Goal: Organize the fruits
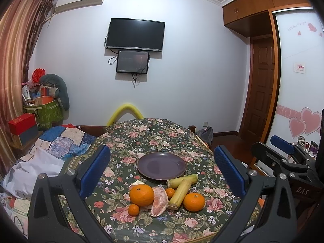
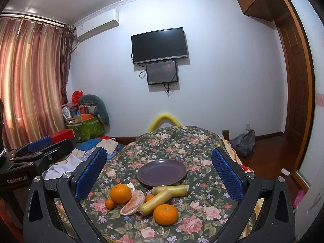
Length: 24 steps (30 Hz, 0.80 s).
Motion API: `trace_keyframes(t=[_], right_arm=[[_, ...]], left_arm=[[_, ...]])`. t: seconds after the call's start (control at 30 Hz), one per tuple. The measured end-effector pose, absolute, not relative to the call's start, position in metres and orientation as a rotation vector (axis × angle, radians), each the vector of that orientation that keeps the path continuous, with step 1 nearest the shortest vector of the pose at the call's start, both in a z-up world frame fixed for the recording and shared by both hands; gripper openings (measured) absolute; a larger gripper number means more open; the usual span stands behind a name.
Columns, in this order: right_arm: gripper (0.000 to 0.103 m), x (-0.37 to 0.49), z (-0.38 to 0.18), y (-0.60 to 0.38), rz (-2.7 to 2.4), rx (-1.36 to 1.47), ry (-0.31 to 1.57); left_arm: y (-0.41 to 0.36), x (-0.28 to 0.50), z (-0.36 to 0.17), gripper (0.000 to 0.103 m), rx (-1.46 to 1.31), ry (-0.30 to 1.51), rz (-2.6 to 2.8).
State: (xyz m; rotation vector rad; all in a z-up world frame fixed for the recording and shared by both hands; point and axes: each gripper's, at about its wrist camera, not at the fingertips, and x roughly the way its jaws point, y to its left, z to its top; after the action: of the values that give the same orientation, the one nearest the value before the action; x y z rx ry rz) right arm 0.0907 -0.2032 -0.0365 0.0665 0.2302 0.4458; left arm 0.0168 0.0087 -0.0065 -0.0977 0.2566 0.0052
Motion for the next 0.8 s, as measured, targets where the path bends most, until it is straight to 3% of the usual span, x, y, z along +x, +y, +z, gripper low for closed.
trace_keyframes(t=[0.8], right_arm=[[0.103, 0.103, -0.041, -0.201, 0.453, 0.052, 0.274]], left_arm=[[0.007, 0.028, -0.016, 0.103, -0.094, 0.291, 0.015]])
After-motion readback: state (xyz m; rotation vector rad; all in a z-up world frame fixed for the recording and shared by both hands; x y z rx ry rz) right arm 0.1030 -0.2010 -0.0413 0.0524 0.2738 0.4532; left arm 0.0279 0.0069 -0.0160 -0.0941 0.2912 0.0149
